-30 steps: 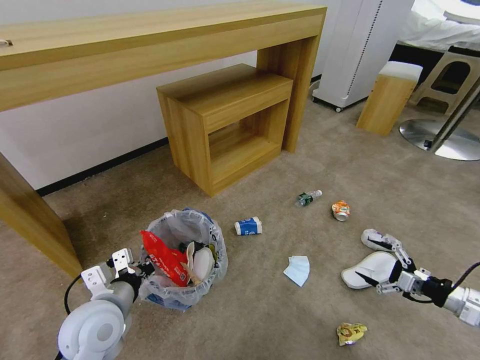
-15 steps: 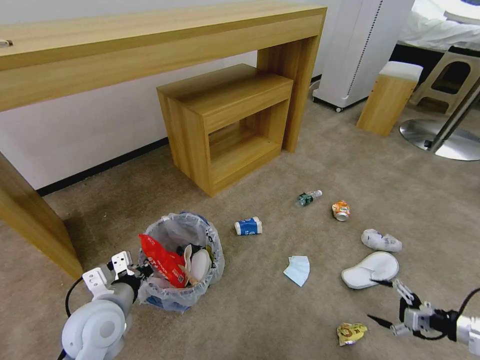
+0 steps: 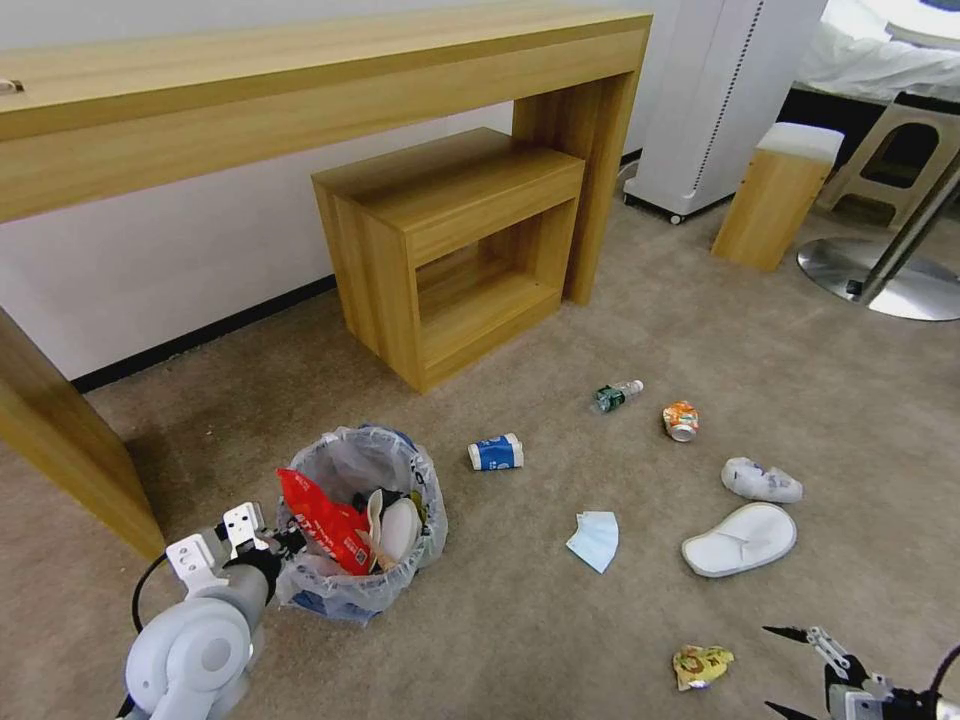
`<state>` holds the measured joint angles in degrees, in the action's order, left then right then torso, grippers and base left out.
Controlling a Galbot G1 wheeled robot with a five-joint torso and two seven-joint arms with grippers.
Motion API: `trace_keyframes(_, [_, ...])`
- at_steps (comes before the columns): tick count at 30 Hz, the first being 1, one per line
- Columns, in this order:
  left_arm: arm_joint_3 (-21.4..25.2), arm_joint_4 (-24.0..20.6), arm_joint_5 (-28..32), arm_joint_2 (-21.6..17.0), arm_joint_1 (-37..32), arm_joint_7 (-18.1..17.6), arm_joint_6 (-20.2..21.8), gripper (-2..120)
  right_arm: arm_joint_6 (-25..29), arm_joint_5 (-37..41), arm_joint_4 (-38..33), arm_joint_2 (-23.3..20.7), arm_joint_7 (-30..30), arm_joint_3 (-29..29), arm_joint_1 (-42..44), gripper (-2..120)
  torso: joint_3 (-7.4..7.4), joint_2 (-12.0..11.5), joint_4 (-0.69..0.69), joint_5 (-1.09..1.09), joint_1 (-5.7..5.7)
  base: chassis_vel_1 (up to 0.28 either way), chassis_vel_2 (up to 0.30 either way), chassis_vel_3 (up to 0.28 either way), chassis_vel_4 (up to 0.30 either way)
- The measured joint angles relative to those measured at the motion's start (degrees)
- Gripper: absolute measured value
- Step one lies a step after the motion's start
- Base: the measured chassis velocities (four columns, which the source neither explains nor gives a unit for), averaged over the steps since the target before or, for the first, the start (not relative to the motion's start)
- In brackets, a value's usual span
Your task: Pick up the trash bin and place the garbage on the floor into it.
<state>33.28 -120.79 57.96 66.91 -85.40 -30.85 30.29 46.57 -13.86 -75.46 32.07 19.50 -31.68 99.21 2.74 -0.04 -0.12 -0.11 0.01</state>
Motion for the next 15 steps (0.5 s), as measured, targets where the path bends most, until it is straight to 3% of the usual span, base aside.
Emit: trace_keyframes(15, [0.40,-2.12,-0.46,0.66,-1.00,-0.30,-0.18,0,-0.14,-0.48,6.94,4.06,0.05,8.98,-11.47,100,0.00,0.00,0.00,-0.02,0.00,0.000,0.000,0.000,0.000])
